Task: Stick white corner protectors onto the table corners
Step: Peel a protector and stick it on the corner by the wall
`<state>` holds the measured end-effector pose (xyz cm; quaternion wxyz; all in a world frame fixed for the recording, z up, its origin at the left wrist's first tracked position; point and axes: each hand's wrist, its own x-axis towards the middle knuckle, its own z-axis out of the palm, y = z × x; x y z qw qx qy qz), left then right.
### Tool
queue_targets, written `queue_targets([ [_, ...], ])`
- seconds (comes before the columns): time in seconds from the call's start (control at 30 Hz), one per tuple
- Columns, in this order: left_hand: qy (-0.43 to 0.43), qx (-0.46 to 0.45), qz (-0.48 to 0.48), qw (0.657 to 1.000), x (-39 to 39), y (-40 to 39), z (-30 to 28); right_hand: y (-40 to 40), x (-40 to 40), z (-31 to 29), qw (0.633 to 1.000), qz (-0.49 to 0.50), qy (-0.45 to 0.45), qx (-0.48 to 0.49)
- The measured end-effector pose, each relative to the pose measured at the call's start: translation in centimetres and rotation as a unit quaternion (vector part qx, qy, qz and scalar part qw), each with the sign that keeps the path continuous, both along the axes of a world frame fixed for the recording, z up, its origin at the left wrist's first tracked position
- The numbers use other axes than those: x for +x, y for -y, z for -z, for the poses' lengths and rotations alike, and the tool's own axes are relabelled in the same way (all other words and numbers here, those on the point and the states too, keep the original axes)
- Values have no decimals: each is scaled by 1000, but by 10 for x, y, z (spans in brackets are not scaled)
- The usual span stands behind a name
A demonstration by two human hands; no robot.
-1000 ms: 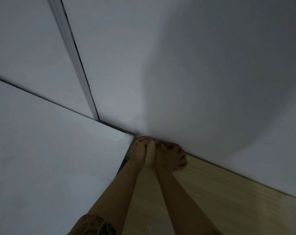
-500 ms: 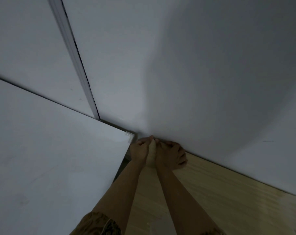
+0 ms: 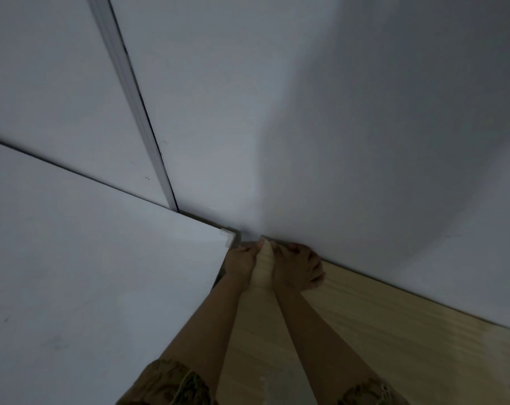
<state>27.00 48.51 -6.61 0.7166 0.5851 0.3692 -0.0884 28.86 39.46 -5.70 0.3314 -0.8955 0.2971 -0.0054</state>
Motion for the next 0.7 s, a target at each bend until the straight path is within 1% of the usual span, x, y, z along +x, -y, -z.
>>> queue_targets([
  [0.07,16,89,33,995,-4,3,-3,6,-6,-2,999,-32,4,1],
  [0.1,11,108,44,993,-7,4,-3,11,-10,-2,998,-60,25,2],
  [0.13,4,114,50,992,-10,5,-7,18,-16,-3,993,-96,69,9],
  [0.2,-3,119,43,992,-18,8,-13,34,-32,-7,971,-154,172,59],
  [0.27,-23,139,13,990,-31,15,-21,50,-59,-13,953,-192,214,96],
  [0.33,-42,182,3,982,-50,24,-31,70,-87,-17,945,-227,216,95],
  [0.37,-42,213,-5,976,-62,30,-37,80,-101,-17,944,-237,213,82],
  [0.4,-32,264,-8,964,-74,35,-42,91,-116,-18,944,-243,210,71],
  [0.47,19,387,8,922,-100,49,-42,109,-145,-21,952,-233,185,70],
  [0.5,73,437,20,896,-113,59,-39,117,-160,-25,956,-228,170,76],
  [0.53,128,453,35,882,-126,72,-36,126,-176,-29,956,-231,162,80],
  [0.6,190,424,59,884,-151,96,-45,143,-207,-31,949,-260,160,73],
  [0.67,217,406,103,882,-172,120,-50,168,-238,-32,945,-284,151,62],
  [0.7,214,403,124,881,-183,133,-50,183,-253,-32,947,-285,138,58],
])
